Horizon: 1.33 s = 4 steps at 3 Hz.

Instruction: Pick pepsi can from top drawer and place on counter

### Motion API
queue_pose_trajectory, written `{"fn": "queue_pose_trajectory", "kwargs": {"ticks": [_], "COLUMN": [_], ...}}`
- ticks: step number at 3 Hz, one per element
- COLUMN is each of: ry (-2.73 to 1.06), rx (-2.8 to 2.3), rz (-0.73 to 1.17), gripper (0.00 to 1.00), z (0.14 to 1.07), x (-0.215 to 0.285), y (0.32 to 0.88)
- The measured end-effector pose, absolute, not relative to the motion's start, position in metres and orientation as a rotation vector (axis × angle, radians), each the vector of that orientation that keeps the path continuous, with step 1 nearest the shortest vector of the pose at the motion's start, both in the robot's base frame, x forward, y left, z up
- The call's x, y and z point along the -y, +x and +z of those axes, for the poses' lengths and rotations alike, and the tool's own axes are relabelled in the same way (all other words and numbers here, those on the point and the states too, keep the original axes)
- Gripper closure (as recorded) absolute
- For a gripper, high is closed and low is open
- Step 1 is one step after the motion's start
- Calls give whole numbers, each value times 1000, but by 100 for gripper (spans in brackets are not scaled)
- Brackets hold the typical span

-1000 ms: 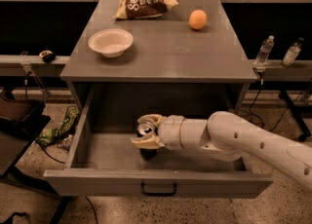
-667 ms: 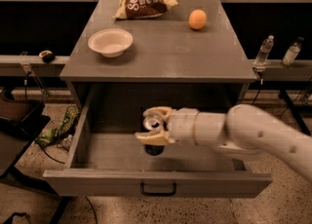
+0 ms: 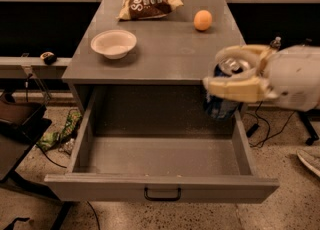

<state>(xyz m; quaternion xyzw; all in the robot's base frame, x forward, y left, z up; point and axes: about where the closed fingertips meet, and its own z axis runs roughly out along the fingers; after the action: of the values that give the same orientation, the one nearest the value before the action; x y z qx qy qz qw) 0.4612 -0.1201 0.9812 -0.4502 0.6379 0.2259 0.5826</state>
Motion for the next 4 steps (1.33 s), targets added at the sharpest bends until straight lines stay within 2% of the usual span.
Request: {"fn": "queue_pose_trajectory", "kwargs": {"ticks": [1, 2, 4], "ry": [-976, -930, -931], "rx": [-1507, -1505, -1544], "rz": [478, 422, 363], "gripper": [100, 100, 100], "z": [1044, 1092, 1099], "x": [153, 149, 100], "y": [490, 542, 652]}}
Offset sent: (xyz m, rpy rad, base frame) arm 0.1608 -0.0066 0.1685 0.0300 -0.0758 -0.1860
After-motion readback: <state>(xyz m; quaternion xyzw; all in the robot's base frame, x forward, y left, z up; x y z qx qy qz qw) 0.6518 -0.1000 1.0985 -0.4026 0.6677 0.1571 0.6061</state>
